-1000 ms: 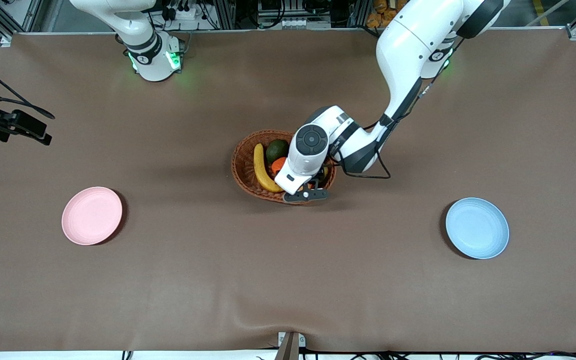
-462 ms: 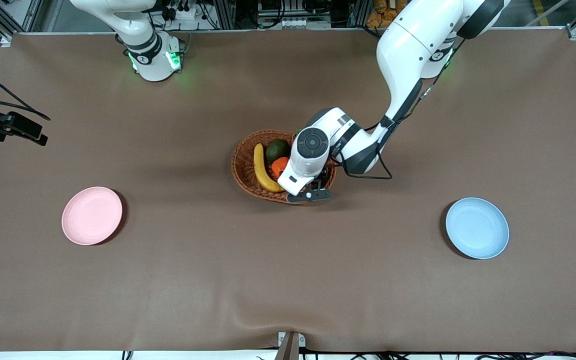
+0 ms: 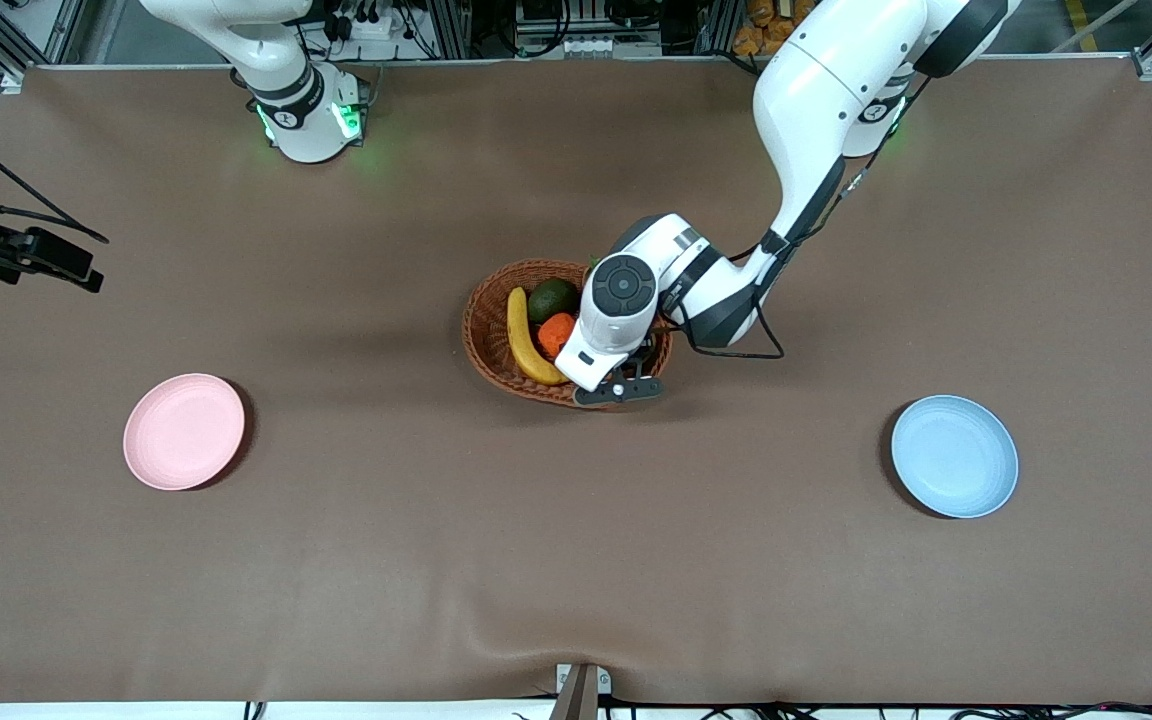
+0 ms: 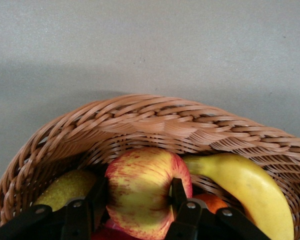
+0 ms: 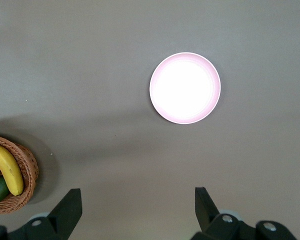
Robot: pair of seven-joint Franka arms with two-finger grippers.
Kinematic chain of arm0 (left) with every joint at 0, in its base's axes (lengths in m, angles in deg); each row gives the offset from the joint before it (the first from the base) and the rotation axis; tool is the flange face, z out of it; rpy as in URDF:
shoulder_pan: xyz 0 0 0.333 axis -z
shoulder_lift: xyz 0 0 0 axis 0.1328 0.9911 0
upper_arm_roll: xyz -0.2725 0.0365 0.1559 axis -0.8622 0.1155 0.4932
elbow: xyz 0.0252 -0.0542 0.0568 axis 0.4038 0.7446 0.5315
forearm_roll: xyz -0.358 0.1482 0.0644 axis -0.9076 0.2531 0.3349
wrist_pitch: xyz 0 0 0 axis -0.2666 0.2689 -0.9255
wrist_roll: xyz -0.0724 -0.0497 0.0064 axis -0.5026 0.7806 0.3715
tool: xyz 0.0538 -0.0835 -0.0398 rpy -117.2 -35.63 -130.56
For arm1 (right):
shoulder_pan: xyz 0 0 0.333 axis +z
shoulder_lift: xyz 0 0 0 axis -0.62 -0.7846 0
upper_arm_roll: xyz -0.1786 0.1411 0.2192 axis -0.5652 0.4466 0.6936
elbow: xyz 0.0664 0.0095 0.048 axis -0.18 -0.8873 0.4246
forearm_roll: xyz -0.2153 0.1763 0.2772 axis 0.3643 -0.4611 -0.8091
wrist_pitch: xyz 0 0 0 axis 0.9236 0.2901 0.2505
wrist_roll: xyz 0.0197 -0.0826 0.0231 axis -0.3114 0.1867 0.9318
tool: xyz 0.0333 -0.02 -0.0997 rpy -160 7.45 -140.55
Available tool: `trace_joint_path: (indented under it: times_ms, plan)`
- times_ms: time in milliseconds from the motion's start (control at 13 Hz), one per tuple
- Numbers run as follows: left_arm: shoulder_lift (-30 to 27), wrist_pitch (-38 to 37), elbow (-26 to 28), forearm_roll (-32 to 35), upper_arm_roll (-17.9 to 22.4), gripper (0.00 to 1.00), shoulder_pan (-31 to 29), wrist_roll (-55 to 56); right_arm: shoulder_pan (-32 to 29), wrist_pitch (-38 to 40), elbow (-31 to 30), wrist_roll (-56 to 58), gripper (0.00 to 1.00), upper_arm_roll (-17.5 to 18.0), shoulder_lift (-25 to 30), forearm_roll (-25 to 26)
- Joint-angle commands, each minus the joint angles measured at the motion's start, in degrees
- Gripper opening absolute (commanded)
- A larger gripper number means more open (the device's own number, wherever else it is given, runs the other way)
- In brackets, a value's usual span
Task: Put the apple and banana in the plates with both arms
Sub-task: 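Close the left gripper around the red-yellow apple in the basket, then carry the apple with the left gripper while the right gripper reaches out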
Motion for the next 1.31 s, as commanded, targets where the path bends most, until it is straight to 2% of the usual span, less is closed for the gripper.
trace_joint_path:
  times_ms: [0, 308, 615, 846, 1231]
  plan:
    - [-0.9, -3.9, -0.4, 1.4, 0.1, 0.00, -0.3, 1.5, -0.6, -1.1, -0.6, -0.6, 1.00, 0.5, 0.1, 0.2]
    - [-6.1, -9.7, -0.8, 1.1, 0.1, 0.00, -0.8, 1.3, -0.4, -1.7, -0.6, -0.6, 1.00, 0.5, -0.6, -0.1]
    - [-14.7, -16.8, -0.6, 0.4, -0.6, 0.00, -7.9, -2.0, 0.1, -3.0, -0.4, -0.6, 1.00, 0.6, -2.0, -0.4]
    - [-19.1, -19.8, -0.5, -0.8, -0.6, 0.00, -15.5, -14.0, 6.7, -4.4, 0.9, -0.6, 1.00, 0.7, -4.7, -1.0]
    - [-21.8, -28.0, 0.2, -1.0, -0.5, 0.00, -28.9, -35.6, 19.1, -4.4, 4.9, -0.7, 1.00, 0.8, -16.3, -2.2]
